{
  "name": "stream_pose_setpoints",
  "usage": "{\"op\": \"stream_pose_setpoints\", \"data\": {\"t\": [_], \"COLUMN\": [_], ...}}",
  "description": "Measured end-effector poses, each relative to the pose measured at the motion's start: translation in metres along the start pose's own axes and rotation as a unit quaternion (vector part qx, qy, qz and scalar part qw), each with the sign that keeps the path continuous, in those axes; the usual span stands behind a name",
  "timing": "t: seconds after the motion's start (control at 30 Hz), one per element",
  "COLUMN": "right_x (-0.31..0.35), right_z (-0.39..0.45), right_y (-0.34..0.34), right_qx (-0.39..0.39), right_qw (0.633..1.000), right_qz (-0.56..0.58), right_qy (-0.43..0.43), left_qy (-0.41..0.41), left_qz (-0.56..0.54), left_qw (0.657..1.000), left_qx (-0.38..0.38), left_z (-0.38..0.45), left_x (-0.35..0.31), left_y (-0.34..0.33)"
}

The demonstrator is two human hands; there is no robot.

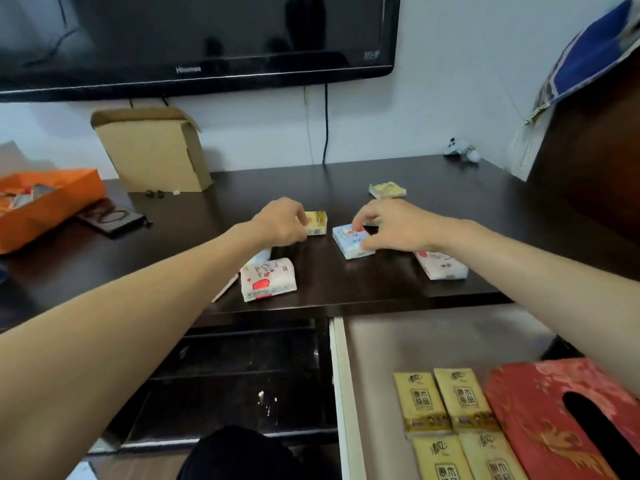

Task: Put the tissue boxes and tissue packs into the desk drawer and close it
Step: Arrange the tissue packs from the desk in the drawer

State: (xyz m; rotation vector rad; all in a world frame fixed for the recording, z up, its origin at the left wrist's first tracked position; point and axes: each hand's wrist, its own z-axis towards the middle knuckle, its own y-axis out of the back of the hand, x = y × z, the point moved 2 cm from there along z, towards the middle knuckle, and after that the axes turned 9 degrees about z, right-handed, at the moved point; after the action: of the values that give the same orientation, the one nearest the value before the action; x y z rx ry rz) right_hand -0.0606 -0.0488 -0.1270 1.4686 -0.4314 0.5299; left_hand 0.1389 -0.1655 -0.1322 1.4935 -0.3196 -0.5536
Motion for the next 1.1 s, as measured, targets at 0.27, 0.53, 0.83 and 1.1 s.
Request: {"op": "stream_pose_setpoints", "data": {"t": [0.27, 0.53, 0.83, 1.1], "right_x": [-0.003, 0.000, 0.008, 0.010], "right_z": [0.010, 0.016, 0.012, -0.003], "right_y": [-0.011, -0.011, -0.023, -0.023], "right_qx": [0.026, 0.032, 0.029, 0.016], "right_qw": [0.998, 0.994, 0.997, 0.999], "right_qz": [-0.052, -0.095, -0.075, -0.048], "right_qy": [0.028, 0.033, 0.019, 0.007], "left_qy": [-0.040, -0.091, -0.089, -0.049], "left_qz": [0.051, -0.019, 0.065, 0.011], "left_qw": [0.998, 0.995, 0.993, 0.995], "left_qx": [0.010, 0.032, 0.046, 0.081], "left_z": [0.032, -0.013, -0.091, -0.075], "left_x": [0.005, 0.007, 0.052, 0.075], "left_y": [-0.008, 0.024, 0.025, 0.012]}}
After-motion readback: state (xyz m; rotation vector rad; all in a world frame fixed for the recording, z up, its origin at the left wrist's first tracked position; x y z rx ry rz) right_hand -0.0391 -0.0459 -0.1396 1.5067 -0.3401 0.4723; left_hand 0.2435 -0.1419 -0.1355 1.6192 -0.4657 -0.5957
